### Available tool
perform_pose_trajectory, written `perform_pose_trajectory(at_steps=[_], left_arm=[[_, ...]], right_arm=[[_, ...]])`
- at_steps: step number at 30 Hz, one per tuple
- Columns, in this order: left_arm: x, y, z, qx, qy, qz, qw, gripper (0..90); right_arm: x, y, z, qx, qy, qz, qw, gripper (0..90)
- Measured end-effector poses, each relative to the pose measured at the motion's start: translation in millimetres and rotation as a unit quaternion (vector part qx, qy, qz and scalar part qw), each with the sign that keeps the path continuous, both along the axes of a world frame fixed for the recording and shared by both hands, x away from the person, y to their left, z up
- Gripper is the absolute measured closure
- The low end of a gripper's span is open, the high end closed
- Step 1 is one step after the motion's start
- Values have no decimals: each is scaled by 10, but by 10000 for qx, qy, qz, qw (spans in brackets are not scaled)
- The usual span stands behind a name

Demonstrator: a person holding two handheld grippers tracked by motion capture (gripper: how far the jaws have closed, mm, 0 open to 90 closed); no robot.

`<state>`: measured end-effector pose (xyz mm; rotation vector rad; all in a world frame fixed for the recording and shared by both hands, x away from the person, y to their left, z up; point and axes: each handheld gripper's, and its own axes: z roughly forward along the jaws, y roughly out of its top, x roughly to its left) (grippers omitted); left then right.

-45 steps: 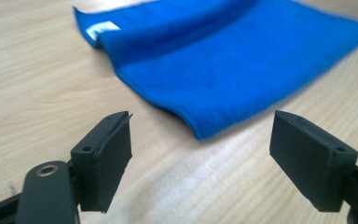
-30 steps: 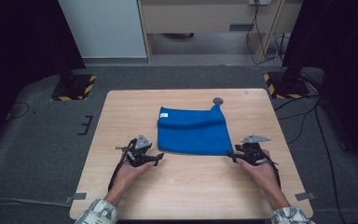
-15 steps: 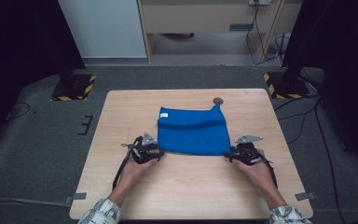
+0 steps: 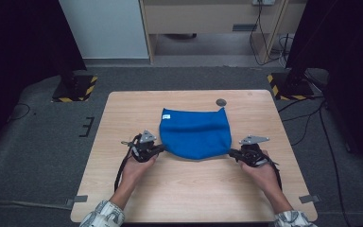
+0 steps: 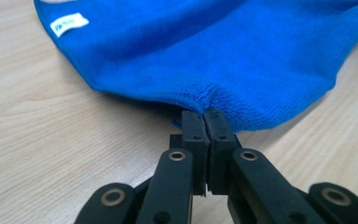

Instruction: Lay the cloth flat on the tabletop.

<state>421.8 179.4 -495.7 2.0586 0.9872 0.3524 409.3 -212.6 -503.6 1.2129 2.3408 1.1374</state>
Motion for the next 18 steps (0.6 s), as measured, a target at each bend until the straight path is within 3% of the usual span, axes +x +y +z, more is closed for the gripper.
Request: perform_pose_trajectory(at_steps=[3, 10, 15, 18], left_arm=[[154, -31, 43, 71, 142, 11, 9999, 863], [604, -41, -27, 170, 569, 261, 9979, 879], [703, -50, -148, 255, 739, 244, 9966, 879], [691, -53, -208, 213, 743, 202, 9968, 830]], right_arm=[[91, 43, 44, 9, 9, -8, 10000, 857], [537, 78, 7, 3, 205, -358, 9991, 858], [721, 74, -90, -214, 290, -513, 9980, 855], [753, 83, -147, -239, 322, -544, 9977, 827]])
